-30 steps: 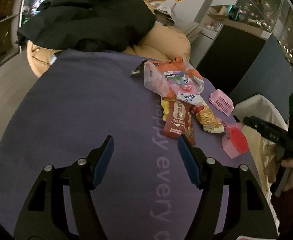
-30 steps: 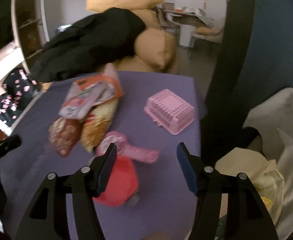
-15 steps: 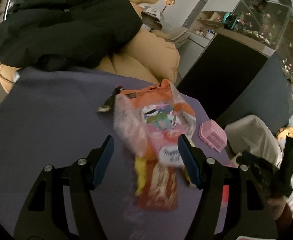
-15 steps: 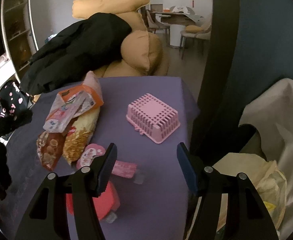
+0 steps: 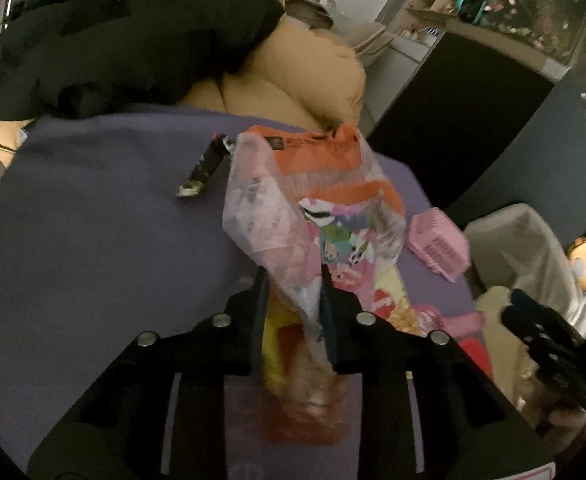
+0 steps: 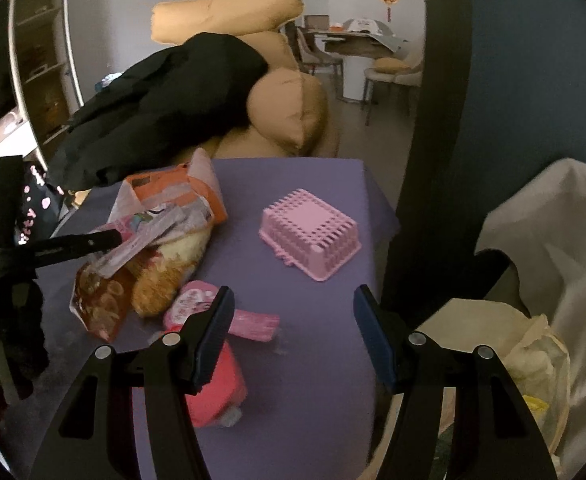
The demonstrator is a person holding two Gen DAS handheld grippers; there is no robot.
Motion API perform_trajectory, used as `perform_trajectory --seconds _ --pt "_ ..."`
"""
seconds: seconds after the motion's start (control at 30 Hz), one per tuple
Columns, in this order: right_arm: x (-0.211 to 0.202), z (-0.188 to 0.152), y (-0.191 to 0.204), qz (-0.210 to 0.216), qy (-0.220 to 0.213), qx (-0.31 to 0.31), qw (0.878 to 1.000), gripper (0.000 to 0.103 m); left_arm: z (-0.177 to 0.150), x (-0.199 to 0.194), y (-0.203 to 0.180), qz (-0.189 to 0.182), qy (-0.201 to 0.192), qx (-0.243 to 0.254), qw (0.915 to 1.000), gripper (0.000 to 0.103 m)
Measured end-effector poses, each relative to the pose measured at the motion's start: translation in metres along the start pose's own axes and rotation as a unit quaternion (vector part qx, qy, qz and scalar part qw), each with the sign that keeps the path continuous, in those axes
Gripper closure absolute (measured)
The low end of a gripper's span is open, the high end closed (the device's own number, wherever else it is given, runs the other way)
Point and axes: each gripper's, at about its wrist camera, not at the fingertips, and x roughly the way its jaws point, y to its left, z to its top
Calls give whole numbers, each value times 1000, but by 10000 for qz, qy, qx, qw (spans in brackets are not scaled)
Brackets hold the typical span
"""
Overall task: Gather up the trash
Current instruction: 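Grasp the pink tissue pack with the left gripper while the right grasps the cream snack bag, then lift the tissue pack with the left gripper while the right gripper lifts the cream snack bag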
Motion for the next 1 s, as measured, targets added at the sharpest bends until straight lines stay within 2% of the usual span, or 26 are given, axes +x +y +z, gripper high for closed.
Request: perform_trajectory --seconds 0.23,0.33,0.5,0.57,0.7,0.9,0.93,1.0 --pt "-9 0 36 221 -32 -214 9995 44 -16 -52 24 -400 -63 -334 9986 81" --pt "-11 -5 52 341 34 -297 9990 44 -32 -61 35 -334 48 -443 9985 81" --pt "-8 -23 86 696 295 -416 9963 44 -61 -70 52 60 263 -419 9988 81" --pt "-4 -32 104 814 403 -594 9941 45 -65 -75 57 106 197 -403 9989 74" --pt "11 -36 135 807 482 -952 9910 50 -68 -87 61 6 12 -367 9993 65" --pt "41 -36 145 632 760 -1126 9887 56 -67 -98 61 93 -285 -135 9995 56" --pt "43 -36 144 672 813 -1075 9886 66 -66 -98 61 119 -308 -127 9994 54" --pt "40 -38 140 736 828 -1011 9887 70 -68 -99 65 258 -347 -136 9990 53"
